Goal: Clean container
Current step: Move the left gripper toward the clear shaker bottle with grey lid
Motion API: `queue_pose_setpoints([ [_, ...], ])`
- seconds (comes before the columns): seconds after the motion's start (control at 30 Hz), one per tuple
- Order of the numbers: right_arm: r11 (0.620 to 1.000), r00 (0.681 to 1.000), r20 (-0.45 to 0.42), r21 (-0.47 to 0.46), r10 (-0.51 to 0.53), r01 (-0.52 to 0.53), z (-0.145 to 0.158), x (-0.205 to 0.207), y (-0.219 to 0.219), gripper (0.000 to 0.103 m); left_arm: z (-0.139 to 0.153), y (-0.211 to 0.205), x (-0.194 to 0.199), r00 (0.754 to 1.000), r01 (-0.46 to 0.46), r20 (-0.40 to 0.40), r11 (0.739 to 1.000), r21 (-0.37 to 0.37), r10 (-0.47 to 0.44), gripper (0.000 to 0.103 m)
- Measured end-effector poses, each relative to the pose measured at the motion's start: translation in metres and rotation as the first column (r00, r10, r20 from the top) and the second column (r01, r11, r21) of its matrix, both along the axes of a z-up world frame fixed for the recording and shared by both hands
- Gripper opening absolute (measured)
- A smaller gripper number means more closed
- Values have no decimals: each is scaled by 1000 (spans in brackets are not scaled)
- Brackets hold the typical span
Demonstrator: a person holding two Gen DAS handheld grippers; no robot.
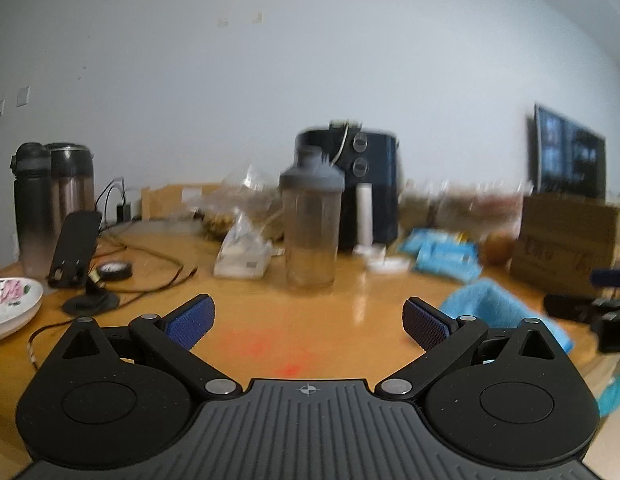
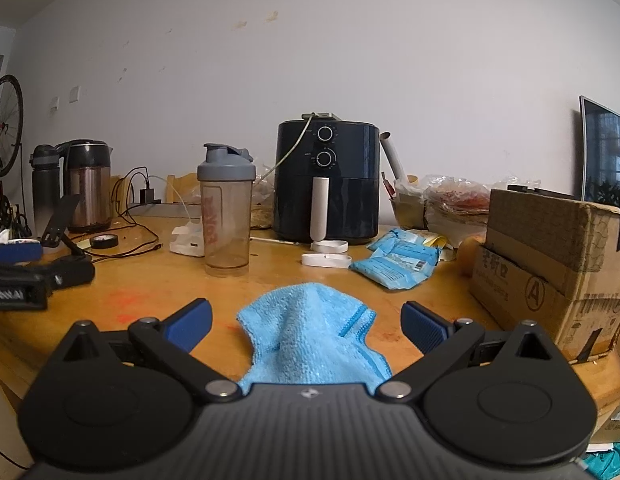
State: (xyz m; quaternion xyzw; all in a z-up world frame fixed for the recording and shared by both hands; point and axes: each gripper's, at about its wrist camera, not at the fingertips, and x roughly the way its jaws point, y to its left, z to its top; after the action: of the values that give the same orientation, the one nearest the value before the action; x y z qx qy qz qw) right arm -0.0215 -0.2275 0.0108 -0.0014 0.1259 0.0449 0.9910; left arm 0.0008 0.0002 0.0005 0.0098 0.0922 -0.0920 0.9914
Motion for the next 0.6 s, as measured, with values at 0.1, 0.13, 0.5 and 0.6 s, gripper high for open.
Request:
queue_pose_setpoints([
  [0.1, 1000, 1000, 4, -1, 0, 0, 1, 4, 1, 103, 3, 1, 9, 998, 48, -51, 999, 0, -48, 103],
  [0.13, 1000, 1000, 6, -3, 2, -2, 2, 3, 1, 103, 4, 0, 11, 997, 49, -61, 999, 0, -49, 103],
  [0.5, 999, 999, 8, 3, 33, -33, 10, -3, -3, 103, 34, -14, 26, 991, 21, -134, 1000, 17, -18, 103],
  [0.6, 999, 999, 15, 6, 35, -35, 11, -7, -5, 103, 39, -18, 28, 992, -6, -130, 1000, 11, 7, 103],
])
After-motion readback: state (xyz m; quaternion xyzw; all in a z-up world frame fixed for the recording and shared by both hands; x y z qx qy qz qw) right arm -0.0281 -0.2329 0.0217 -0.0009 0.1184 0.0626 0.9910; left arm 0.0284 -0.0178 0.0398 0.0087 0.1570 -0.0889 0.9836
